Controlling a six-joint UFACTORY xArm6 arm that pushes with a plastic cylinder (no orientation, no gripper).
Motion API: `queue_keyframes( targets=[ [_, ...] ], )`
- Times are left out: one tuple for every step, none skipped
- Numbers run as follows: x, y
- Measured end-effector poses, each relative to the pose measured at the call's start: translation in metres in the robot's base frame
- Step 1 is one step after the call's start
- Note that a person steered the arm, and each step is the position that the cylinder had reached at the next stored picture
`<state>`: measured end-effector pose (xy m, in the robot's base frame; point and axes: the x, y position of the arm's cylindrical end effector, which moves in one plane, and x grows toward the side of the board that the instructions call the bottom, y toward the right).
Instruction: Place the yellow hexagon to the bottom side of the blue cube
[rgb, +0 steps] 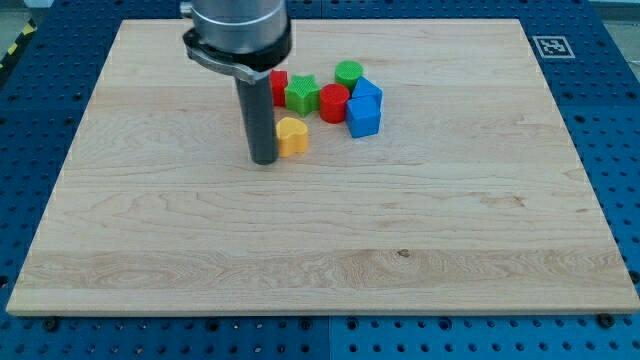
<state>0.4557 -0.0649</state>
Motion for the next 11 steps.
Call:
queue_keyframes(
  targets=[
    [0.004, -0.029],
    [-0.029, -0.075],
    [-0.061, -0.086],
    [-0.073, -0.073],
    [-0.073, -0.038],
    [-0.070, -0.002],
    [-0.056, 0.043],
    [-0.034, 0.087],
    [-0.012, 0.116],
    [-0.017, 0.100],
    [-0.030, 0.079]
  ],
)
